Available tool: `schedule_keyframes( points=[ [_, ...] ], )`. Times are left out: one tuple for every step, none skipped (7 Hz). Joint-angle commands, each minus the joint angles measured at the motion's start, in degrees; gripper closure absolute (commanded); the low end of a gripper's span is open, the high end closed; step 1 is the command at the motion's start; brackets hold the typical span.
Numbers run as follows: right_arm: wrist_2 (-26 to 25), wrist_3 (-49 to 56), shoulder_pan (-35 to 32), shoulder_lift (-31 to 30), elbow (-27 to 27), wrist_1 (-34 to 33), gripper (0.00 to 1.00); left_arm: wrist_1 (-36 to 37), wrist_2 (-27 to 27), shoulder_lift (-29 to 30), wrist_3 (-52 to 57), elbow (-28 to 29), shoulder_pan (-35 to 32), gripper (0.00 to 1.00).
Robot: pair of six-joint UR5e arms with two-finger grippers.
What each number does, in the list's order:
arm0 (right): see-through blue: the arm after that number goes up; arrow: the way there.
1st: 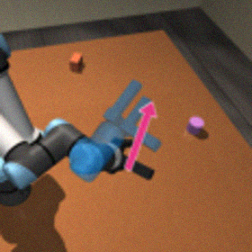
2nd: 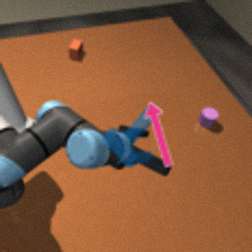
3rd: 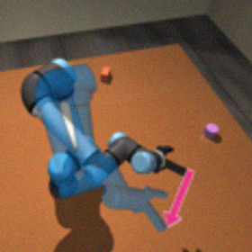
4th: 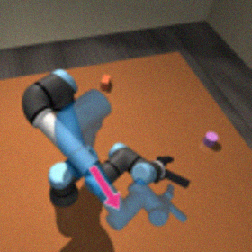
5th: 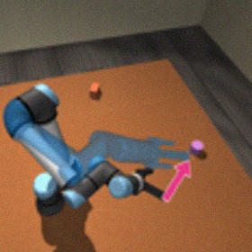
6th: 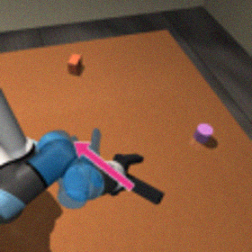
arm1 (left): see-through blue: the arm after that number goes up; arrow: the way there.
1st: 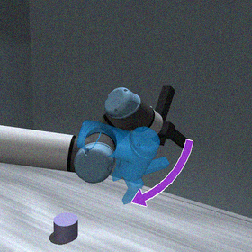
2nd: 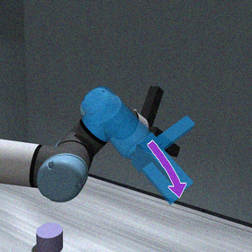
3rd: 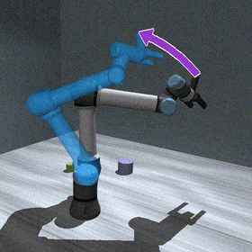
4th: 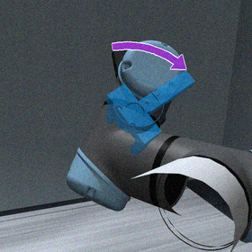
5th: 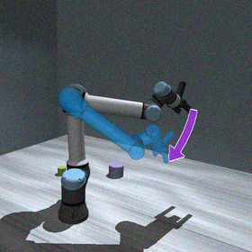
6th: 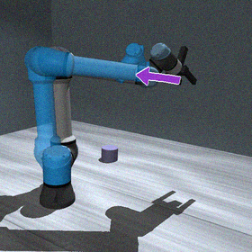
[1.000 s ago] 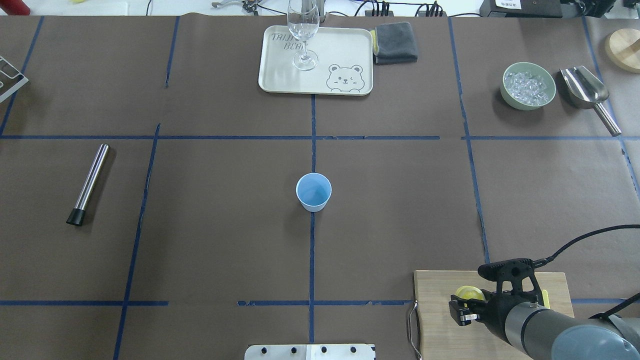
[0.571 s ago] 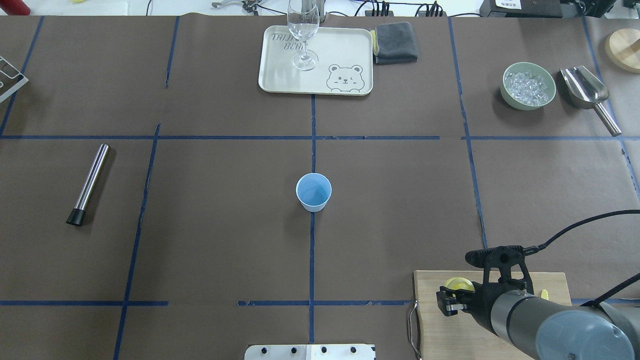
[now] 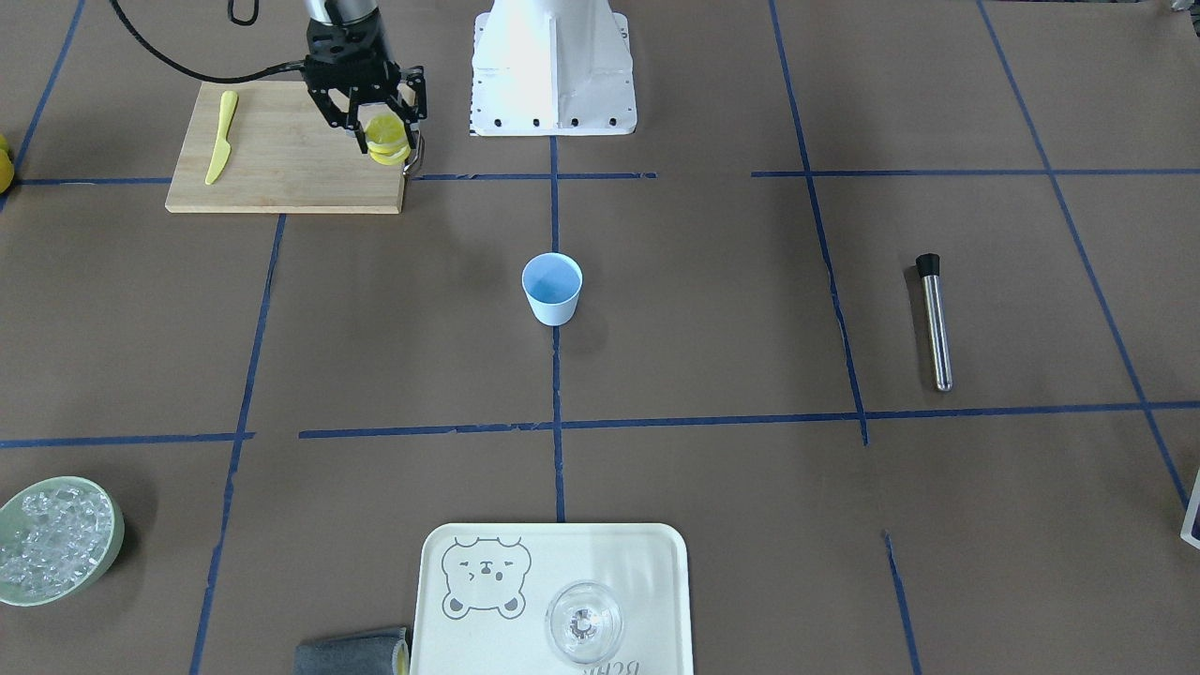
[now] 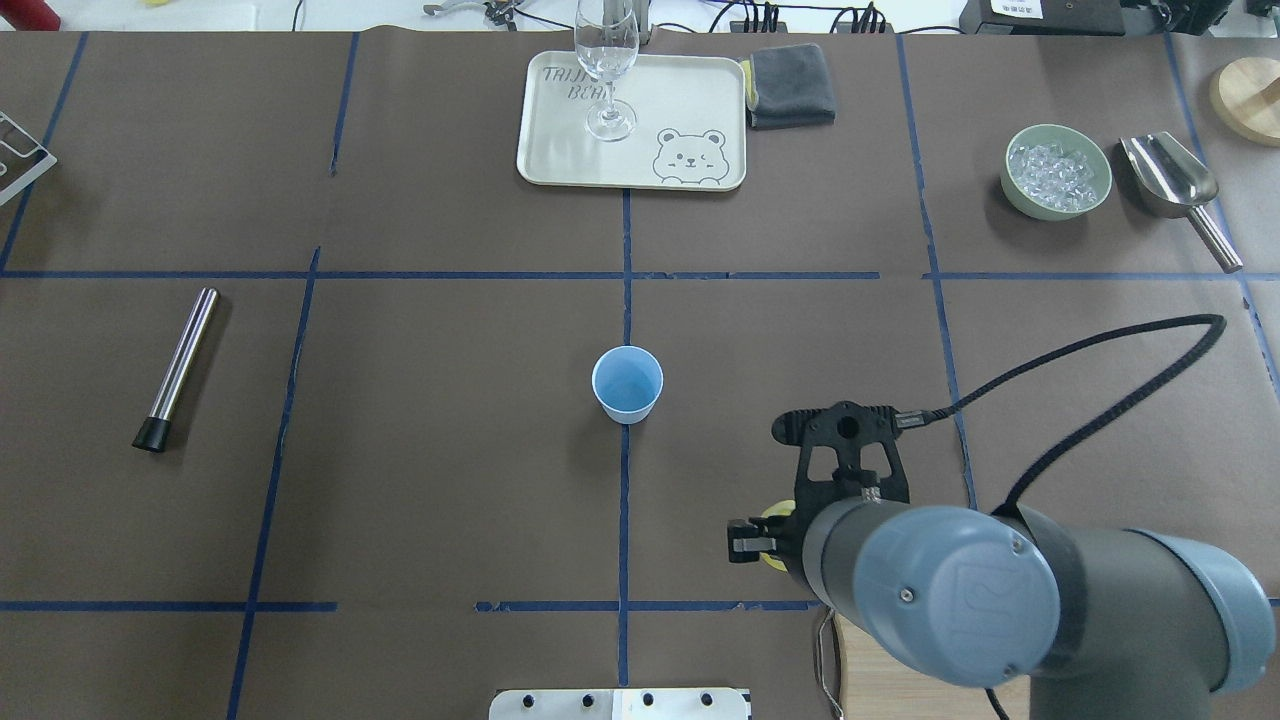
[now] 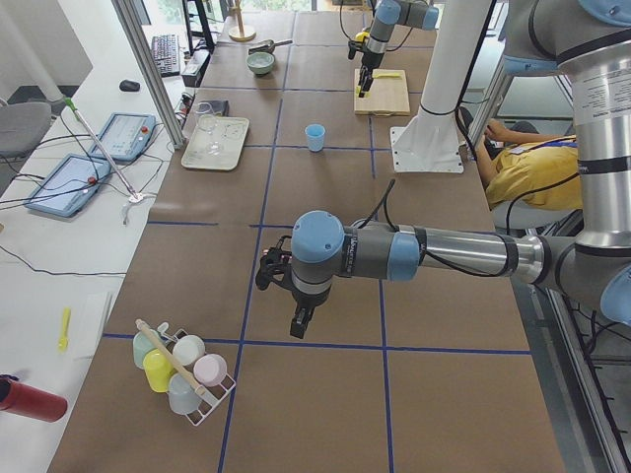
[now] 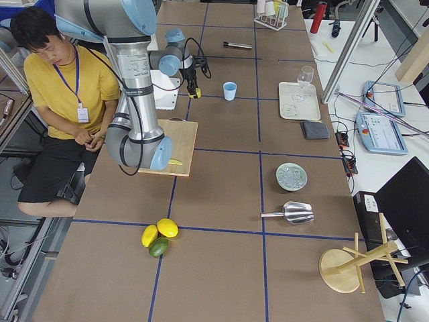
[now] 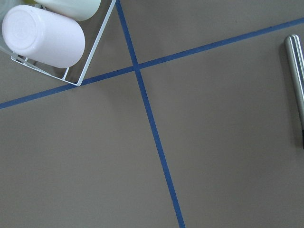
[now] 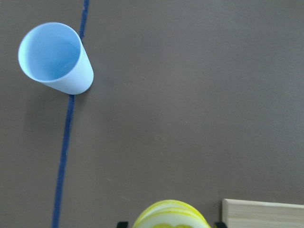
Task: Squeeze lemon into cup
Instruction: 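Carry the lemon slice with the right gripper over the blue cup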
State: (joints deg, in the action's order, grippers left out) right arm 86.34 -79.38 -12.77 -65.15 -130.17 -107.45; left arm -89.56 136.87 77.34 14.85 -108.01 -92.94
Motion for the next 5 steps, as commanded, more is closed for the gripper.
schedule_keyframes(
  points=[
    [4.0,3.76,-5.84,12.82,6.64,-6.54,1.0,0.0,-0.02,0.0,0.0,0.25,0.04,0.0],
    [5.84,4.75,-8.73,17.21,12.25,-6.63,1.0,0.09,-0.02,0.0,0.0,0.25,-0.05,0.0],
    [7.51,6.24,-11.28,22.56,19.01,-6.28,1.0,0.09,-0.02,0.0,0.0,0.34,0.04,0.0],
    [7.87,6.95,-12.79,26.01,24.65,-5.32,1.0,0.09,-0.02,0.0,0.0,0.34,-0.05,0.0],
    [7.88,7.39,-13.76,27.61,29.92,-1.4,1.0,0.09,-0.02,-0.09,0.0,0.52,-0.05,0.0]
  ],
)
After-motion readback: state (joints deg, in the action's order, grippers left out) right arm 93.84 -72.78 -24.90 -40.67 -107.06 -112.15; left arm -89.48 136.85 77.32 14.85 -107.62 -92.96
